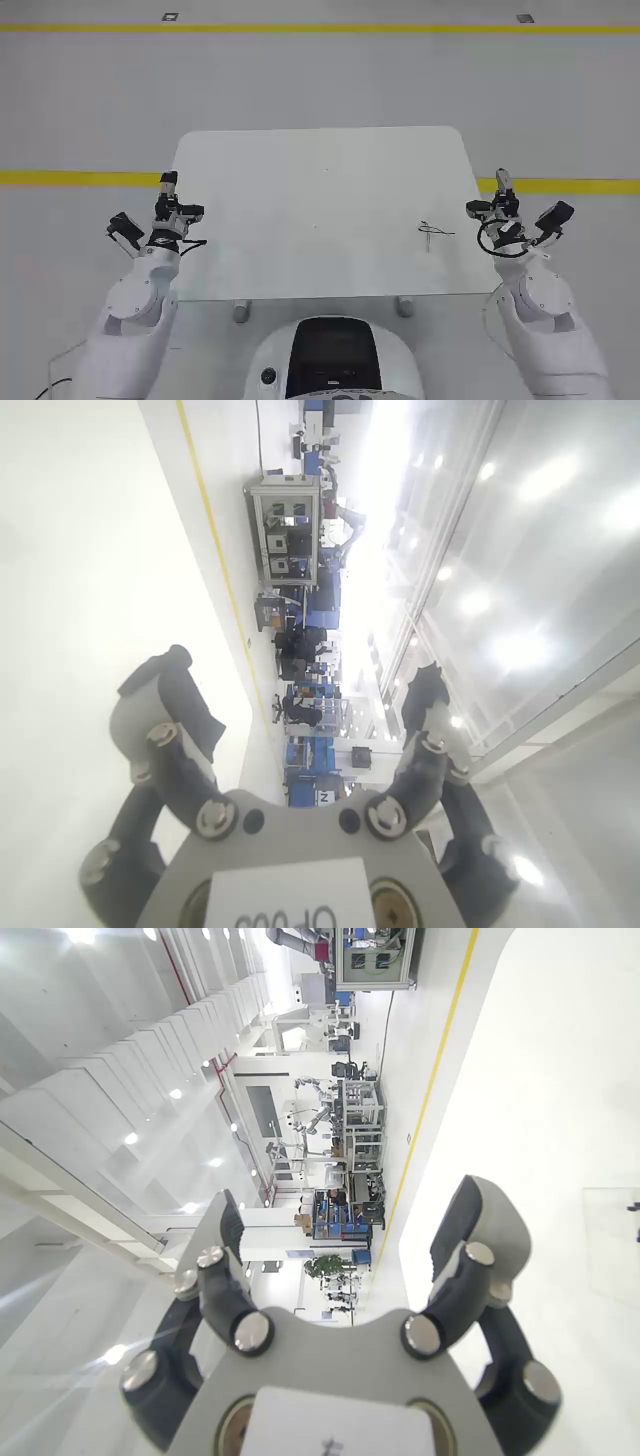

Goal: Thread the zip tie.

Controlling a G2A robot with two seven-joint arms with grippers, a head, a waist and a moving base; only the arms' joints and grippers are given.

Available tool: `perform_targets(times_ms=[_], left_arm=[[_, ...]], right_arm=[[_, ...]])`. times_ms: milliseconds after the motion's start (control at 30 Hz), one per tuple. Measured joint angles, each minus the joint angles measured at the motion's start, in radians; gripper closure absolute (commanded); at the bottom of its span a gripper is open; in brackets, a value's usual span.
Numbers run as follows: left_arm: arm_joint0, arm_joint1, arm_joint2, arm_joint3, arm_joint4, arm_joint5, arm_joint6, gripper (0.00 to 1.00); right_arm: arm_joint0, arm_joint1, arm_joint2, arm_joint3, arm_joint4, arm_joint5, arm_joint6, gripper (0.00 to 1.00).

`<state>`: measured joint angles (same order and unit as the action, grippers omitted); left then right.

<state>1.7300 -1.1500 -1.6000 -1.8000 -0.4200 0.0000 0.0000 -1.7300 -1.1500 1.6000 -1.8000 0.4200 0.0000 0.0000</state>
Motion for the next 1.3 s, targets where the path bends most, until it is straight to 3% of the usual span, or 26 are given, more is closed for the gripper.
perform_targets(times_ms=[33, 67, 100, 133, 167, 200, 233, 267, 400, 533, 733, 1133, 1200, 1300], left_arm=[[0.0, 0.0, 0.0, 0.0, 0.0, 0.0, 0.0, 0.0], [0.0, 0.0, 0.0, 0.0, 0.0, 0.0, 0.0, 0.22], [0.0, 0.0, 0.0, 0.0, 0.0, 0.0, 0.0, 0.22], [0.0, 0.0, 0.0, 0.0, 0.0, 0.0, 0.0, 0.0], [0.0, 0.0, 0.0, 0.0, 0.0, 0.0, 0.0, 0.0], [0.0, 0.0, 0.0, 0.0, 0.0, 0.0, 0.0, 0.22], [0.0, 0.0, 0.0, 0.0, 0.0, 0.0, 0.0, 0.0], [0.0, 0.0, 0.0, 0.0, 0.0, 0.0, 0.0, 0.0], [0.0, 0.0, 0.0, 0.0, 0.0, 0.0, 0.0, 0.0], [0.0, 0.0, 0.0, 0.0, 0.0, 0.0, 0.0, 0.0], [0.0, 0.0, 0.0, 0.0, 0.0, 0.0, 0.0, 0.0], [0.0, 0.0, 0.0, 0.0, 0.0, 0.0, 0.0, 0.0], [0.0, 0.0, 0.0, 0.0, 0.0, 0.0, 0.0, 0.0], [0.0, 0.0, 0.0, 0.0, 0.0, 0.0, 0.0, 0.0]], right_arm=[[0.0, 0.0, 0.0, 0.0, 0.0, 0.0, 0.0, 0.22], [0.0, 0.0, 0.0, 0.0, 0.0, 0.0, 0.0, 0.22], [0.0, 0.0, 0.0, 0.0, 0.0, 0.0, 0.0, 0.0], [0.0, 0.0, 0.0, 0.0, 0.0, 0.0, 0.0, 0.22], [0.0, 0.0, 0.0, 0.0, 0.0, 0.0, 0.0, 0.0], [0.0, 0.0, 0.0, 0.0, 0.0, 0.0, 0.0, 0.0], [0.0, 0.0, 0.0, 0.0, 0.0, 0.0, 0.0, 0.22], [0.0, 0.0, 0.0, 0.0, 0.0, 0.0, 0.0, 0.0], [0.005, 0.01, 0.015, -0.016, -0.055, 0.007, 0.038, 0.0], [0.023, 0.024, 0.02, -0.028, -0.318, 0.082, 0.14, 0.0], [0.075, 0.04, -0.023, 0.012, -0.587, 0.171, 0.306, 0.0], [0.083, 0.042, -0.027, 0.012, -0.62, 0.168, 0.304, 0.0], [0.094, 0.048, -0.036, 0.01, -0.673, 0.156, 0.33, 0.0], [0.13, 0.058, -0.049, 0.014, -0.835, 0.167, 0.434, 0.0]])
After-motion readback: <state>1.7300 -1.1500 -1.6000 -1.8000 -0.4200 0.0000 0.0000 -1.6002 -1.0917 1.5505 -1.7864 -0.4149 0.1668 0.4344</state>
